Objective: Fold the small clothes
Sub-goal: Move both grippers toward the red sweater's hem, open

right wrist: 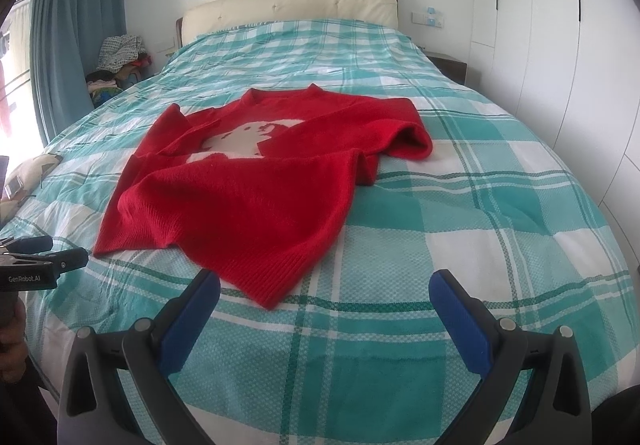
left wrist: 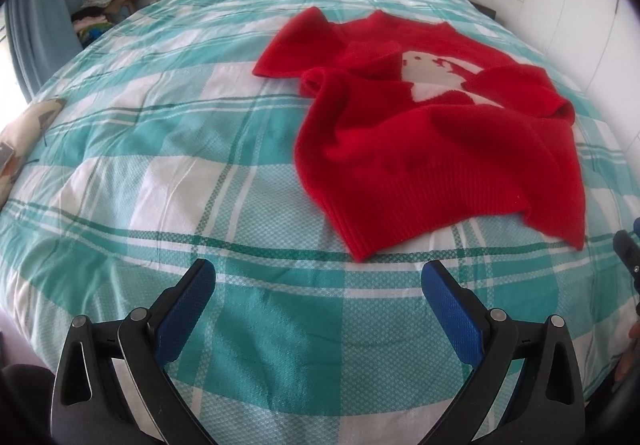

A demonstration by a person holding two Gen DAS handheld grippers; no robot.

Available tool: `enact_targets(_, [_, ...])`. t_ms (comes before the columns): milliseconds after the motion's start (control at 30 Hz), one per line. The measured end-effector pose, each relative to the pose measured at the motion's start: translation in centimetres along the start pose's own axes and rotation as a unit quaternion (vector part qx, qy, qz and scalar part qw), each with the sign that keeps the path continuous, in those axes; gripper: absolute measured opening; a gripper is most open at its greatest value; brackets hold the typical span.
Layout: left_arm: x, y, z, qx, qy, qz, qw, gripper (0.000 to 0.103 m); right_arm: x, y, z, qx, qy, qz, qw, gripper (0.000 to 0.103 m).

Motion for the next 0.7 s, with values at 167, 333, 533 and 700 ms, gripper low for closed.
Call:
enact_targets(167, [1.4,0.0,-0.6,0.000,0.030,0.011,0.9995,0.103,0.2,0.5,-0.1,-0.010,0.006,0.002,1.000,0.103])
enact_targets(333, [2.8,-0.2,-1.6,-0.002,0.065,0.011,0.9978,0.103,0.1,1.2,-0.3,-0.028,0.008,0.003,1.000,0.103])
enact_targets(533, [3.2,-1.0,-2.2,0.021,0.061,0.035,0.9973,0.103,0.1,1.7,-0.2,-0.032,0.007,0.018,0.999,0.103])
enact_targets(700, [3.2,-1.1,-2.6,0.029,0.046,0.040,0.9977,0.103,0.3,1.8,-0.4,-0.033,0.012,0.019,0.999,0.103])
Point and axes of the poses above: each gripper's, at about its wrist camera, not at the fingertips, and x roughly the way its jaws point, y to its left, z to its top, the point moved 3 cm from there along x, roughly the way its jaws point, and after that the axes turned 3 degrees about -x, right-handed, at the moved point
